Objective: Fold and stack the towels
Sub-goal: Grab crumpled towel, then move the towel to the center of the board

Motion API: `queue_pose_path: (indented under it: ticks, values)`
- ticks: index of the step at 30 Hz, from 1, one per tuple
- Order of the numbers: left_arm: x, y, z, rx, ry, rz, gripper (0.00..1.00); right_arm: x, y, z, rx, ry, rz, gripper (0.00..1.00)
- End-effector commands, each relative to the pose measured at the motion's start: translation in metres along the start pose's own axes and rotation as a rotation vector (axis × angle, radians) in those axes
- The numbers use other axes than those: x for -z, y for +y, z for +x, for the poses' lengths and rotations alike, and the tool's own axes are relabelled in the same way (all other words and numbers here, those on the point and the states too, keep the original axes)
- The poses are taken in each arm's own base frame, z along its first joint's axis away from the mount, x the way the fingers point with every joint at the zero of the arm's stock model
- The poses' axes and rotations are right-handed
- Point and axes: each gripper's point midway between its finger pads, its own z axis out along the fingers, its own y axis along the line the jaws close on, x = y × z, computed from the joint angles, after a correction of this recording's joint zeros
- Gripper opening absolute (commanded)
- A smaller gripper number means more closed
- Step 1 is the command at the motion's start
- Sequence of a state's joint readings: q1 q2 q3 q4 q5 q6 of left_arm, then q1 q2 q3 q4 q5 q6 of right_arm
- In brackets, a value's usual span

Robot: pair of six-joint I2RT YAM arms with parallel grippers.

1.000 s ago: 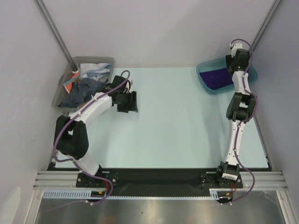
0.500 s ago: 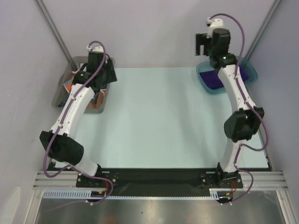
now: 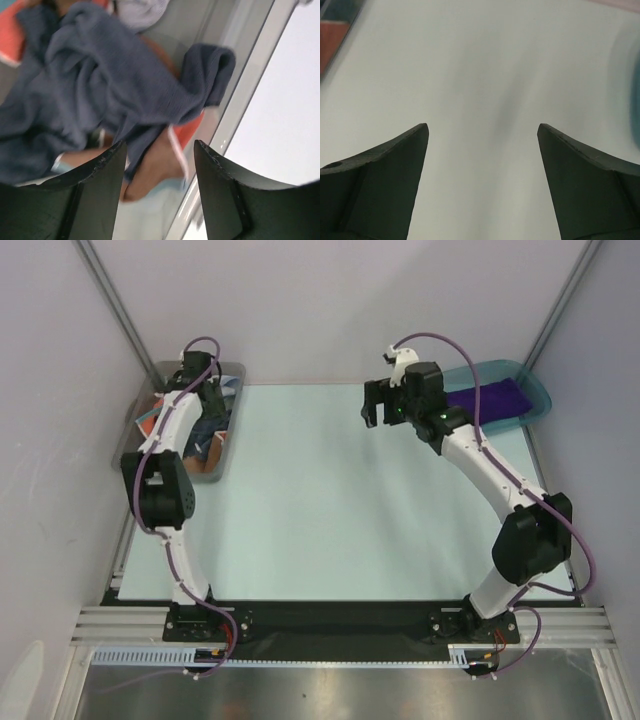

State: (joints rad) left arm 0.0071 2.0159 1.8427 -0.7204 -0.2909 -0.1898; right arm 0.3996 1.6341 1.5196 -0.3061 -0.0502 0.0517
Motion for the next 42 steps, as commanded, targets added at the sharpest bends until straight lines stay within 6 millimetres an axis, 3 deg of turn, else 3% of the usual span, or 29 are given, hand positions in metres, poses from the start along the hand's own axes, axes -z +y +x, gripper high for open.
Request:
queue_pose_path:
  ticks: [1, 2, 6, 8, 10, 13, 14, 16, 17, 19, 20, 21, 23, 25, 26, 27, 28, 29, 30, 31, 32, 34, 35, 37, 38, 39, 41, 42]
  values:
    - [-0.024, -0.006, -0.029, -0.015, -0.046, 0.077, 0.62, -0.001, 0.030, -0.005, -0.004, -0.030, -0.097, 0.95]
    - [-0.041, -0.005, -0.025, -0.025, -0.029, 0.057, 0.63, -0.001, 0.031, -0.004, 0.018, -0.030, -0.103, 0.95]
    - [-0.072, -0.007, -0.022, -0.066, 0.006, 0.038, 0.57, -0.004, 0.028, 0.004, 0.046, -0.019, -0.074, 0.95]
    - [-0.076, -0.004, -0.028, -0.059, 0.010, 0.017, 0.31, -0.004, 0.030, 0.005, 0.047, -0.010, -0.084, 0.94]
    - [-0.068, 0.000, -0.041, -0.042, -0.018, 0.003, 0.02, -0.001, 0.034, 0.007, 0.051, 0.001, -0.088, 0.93]
    - [-0.015, -0.011, -0.085, 0.006, -0.147, 0.086, 0.00, 0.010, 0.045, 0.001, 0.069, -0.027, -0.100, 0.93]
    - [0.028, -0.015, -0.113, 0.020, -0.241, 0.119, 0.00, 0.014, 0.047, -0.002, 0.073, -0.033, -0.103, 0.93]
    - [0.082, -0.023, -0.139, 0.045, -0.336, 0.184, 0.00, 0.025, 0.049, -0.010, 0.067, -0.047, -0.096, 0.93]
    - [0.142, -0.034, -0.161, 0.049, -0.448, 0.249, 0.00, 0.030, 0.050, -0.013, 0.063, -0.057, -0.104, 0.93]
    - [0.205, -0.049, -0.172, 0.067, -0.538, 0.378, 0.00, 0.046, 0.051, -0.022, 0.048, -0.089, -0.108, 0.94]
    - [0.254, -0.055, -0.172, 0.077, -0.606, 0.463, 0.00, 0.051, 0.052, -0.024, 0.043, -0.097, -0.109, 0.94]
    - [0.278, -0.064, -0.169, 0.079, -0.629, 0.541, 0.00, 0.063, 0.050, -0.032, 0.036, -0.124, -0.097, 0.95]
    - [0.331, -0.096, -0.141, 0.055, -0.643, 0.800, 0.00, 0.071, 0.043, -0.032, 0.009, -0.137, -0.066, 0.95]
    - [0.351, -0.114, -0.112, 0.043, -0.609, 0.921, 0.00, 0.086, 0.037, -0.037, -0.006, -0.163, -0.028, 0.96]
    - [0.357, -0.131, -0.077, 0.010, -0.564, 1.002, 0.00, 0.087, 0.032, -0.030, -0.018, -0.150, -0.012, 0.96]
    - [0.359, -0.140, -0.057, 0.002, -0.533, 1.053, 0.00, 0.091, 0.028, -0.029, -0.027, -0.153, 0.007, 0.96]
    - [0.376, -0.141, -0.039, 0.012, -0.524, 1.113, 0.00, 0.100, 0.025, -0.028, -0.035, -0.157, 0.015, 0.96]
    - [0.353, -0.161, 0.002, -0.014, -0.422, 1.141, 0.01, 0.101, 0.022, -0.025, -0.049, -0.151, 0.027, 0.96]
    - [0.344, -0.165, 0.022, -0.009, -0.382, 1.130, 0.02, 0.102, 0.017, -0.015, -0.059, -0.132, 0.043, 0.97]
    - [0.343, -0.165, 0.042, 0.004, -0.348, 1.132, 0.12, 0.107, 0.015, -0.010, -0.065, -0.119, 0.048, 0.97]
    - [0.316, -0.178, 0.087, -0.023, -0.246, 1.133, 0.17, 0.108, 0.011, -0.004, -0.074, -0.106, 0.062, 0.97]
    - [0.294, -0.184, 0.128, -0.019, -0.152, 1.113, 0.27, 0.108, 0.005, 0.024, -0.101, -0.031, 0.087, 0.96]
    - [0.272, -0.187, 0.168, -0.035, -0.060, 1.093, 0.27, 0.109, 0.004, 0.034, -0.108, -0.010, 0.089, 0.97]
    - [0.256, -0.190, 0.202, -0.029, 0.018, 1.075, 0.33, 0.106, -0.007, 0.062, -0.147, 0.047, 0.137, 0.96]
    - [0.243, -0.189, 0.230, -0.043, 0.080, 1.049, 0.37, 0.105, -0.009, 0.070, -0.165, 0.059, 0.142, 0.96]
    - [0.237, -0.189, 0.240, -0.041, 0.104, 1.034, 0.46, 0.102, -0.007, 0.076, -0.185, 0.073, 0.117, 0.95]
    - [0.224, -0.184, 0.252, -0.037, 0.140, 0.982, 0.51, 0.093, -0.006, 0.082, -0.221, 0.076, 0.084, 0.93]
    - [0.221, -0.182, 0.249, -0.035, 0.137, 0.947, 0.55, 0.084, 0.004, 0.088, -0.224, 0.098, 0.018, 0.91]
